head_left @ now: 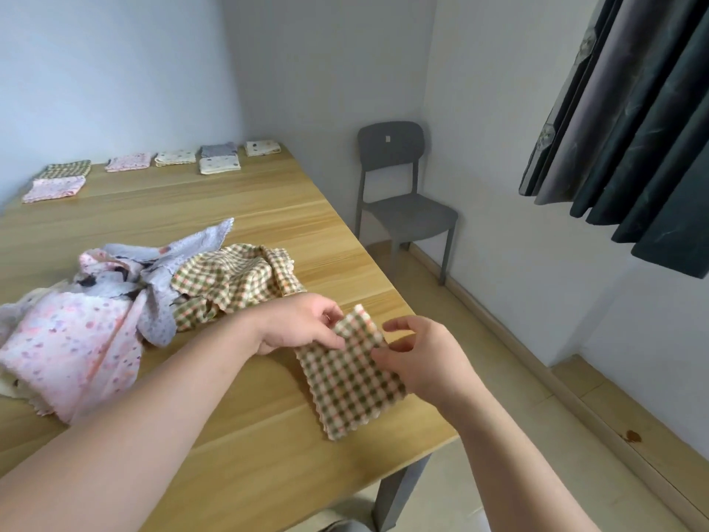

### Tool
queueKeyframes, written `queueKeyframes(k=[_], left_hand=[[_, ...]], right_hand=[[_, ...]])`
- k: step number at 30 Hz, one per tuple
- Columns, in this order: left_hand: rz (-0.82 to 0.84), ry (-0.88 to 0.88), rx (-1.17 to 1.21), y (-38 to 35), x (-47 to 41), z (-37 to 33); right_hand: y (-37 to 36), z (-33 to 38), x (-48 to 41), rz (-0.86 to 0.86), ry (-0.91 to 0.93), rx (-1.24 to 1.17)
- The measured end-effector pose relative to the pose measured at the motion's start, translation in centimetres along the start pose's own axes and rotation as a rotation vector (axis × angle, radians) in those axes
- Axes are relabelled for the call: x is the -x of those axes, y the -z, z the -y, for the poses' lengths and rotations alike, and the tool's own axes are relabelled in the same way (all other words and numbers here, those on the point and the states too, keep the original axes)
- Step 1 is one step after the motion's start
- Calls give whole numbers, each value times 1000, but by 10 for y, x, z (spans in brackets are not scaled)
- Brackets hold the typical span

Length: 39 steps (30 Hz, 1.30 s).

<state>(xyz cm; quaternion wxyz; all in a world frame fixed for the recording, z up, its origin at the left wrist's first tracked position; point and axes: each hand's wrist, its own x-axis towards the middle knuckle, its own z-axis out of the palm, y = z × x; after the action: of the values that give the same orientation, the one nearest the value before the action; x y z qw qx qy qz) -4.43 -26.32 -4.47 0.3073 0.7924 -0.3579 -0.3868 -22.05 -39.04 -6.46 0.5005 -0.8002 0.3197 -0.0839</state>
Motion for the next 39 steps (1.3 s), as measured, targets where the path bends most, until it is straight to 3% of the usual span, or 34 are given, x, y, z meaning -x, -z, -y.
queueKeyframes(k=[3, 9, 16, 24, 30, 36, 39], left_hand=[[18, 29, 202, 14, 0, -31], [-57, 4, 172, 41, 49, -162], [-298, 7, 348, 64, 104, -296], [-432, 7, 605, 59, 75, -332], [-431, 63, 717, 84, -13, -335], [-497, 131, 835, 121, -114, -356], [-550, 173, 897, 135, -157, -362]], right_hand=[[40, 21, -12, 51, 41, 24], [154, 118, 0, 144, 65, 69], [268, 209, 36, 180, -13, -82], [307, 218, -9, 236, -136, -451], [317, 216, -111, 179, -98, -380], [345, 219, -216, 393, -259, -433], [350, 220, -271, 392, -276, -417]])
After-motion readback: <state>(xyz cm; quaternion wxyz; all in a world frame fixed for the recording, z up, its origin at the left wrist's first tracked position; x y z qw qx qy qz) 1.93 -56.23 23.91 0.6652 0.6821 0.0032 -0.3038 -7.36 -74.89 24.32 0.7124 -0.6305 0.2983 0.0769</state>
